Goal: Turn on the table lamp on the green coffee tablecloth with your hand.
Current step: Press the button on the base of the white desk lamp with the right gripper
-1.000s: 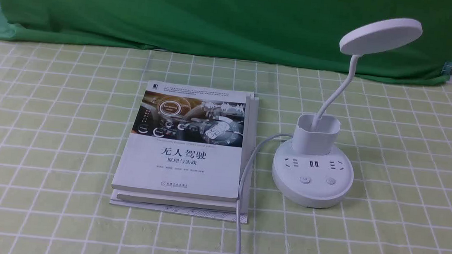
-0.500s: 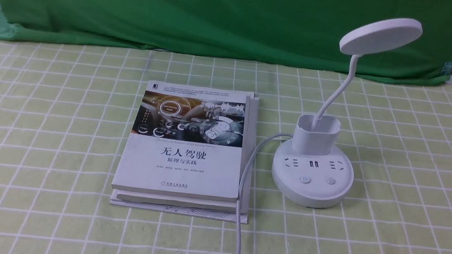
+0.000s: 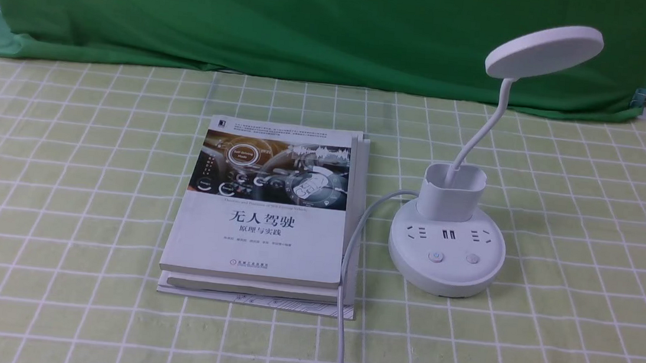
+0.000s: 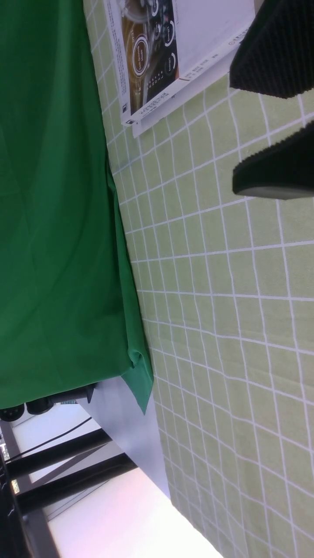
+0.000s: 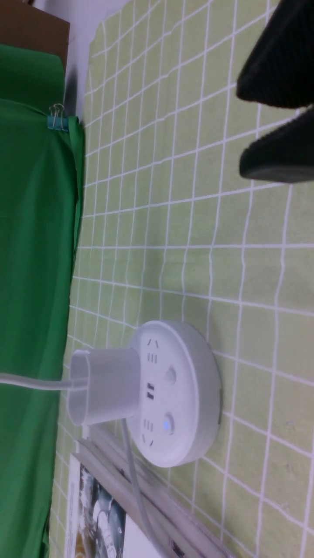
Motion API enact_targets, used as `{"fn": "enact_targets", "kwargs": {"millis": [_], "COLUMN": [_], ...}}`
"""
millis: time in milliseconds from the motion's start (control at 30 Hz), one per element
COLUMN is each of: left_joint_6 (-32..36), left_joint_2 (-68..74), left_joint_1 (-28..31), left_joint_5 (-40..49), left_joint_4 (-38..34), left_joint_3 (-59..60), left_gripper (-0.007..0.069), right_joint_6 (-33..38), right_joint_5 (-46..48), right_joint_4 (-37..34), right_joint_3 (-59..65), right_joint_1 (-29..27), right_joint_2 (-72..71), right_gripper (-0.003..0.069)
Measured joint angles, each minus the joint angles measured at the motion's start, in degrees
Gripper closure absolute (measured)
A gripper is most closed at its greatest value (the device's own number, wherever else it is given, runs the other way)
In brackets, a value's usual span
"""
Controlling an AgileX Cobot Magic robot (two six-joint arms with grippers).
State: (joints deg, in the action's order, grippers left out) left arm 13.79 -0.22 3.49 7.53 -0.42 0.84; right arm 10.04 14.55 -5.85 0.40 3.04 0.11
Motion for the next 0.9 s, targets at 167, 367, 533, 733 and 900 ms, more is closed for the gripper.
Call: {"fn": "enact_targets", "kwargs": {"millis": [167,367,533,733,900], "left_joint_6": [0.0,0.0,0.0,0.0,0.0], "left_joint_2": [0.0,0.0,0.0,0.0,0.0], "left_joint_1": [0.0,0.0,0.0,0.0,0.0], "left_joint_5": [0.0,0.0,0.0,0.0,0.0], "left_joint_4": [0.0,0.0,0.0,0.0,0.0], "left_joint_3": [0.0,0.0,0.0,0.0,0.0], "left_gripper": [0.0383,0.0383,0.0383,0.0383,0.0383], "right_joint_6": [0.0,0.0,0.0,0.0,-0.9], "right_joint_5": [0.0,0.0,0.0,0.0,-1.5], "right_joint_4": [0.0,0.0,0.0,0.0,-0.4], "right_joint_3": [0.0,0.0,0.0,0.0,0.0], "right_joint_1": [0.0,0.0,0.0,0.0,0.0], "right_joint_2": [0.0,0.0,0.0,0.0,0.0], "right_gripper": [0.0421,0.0421,0.0421,0.0421,0.042]}}
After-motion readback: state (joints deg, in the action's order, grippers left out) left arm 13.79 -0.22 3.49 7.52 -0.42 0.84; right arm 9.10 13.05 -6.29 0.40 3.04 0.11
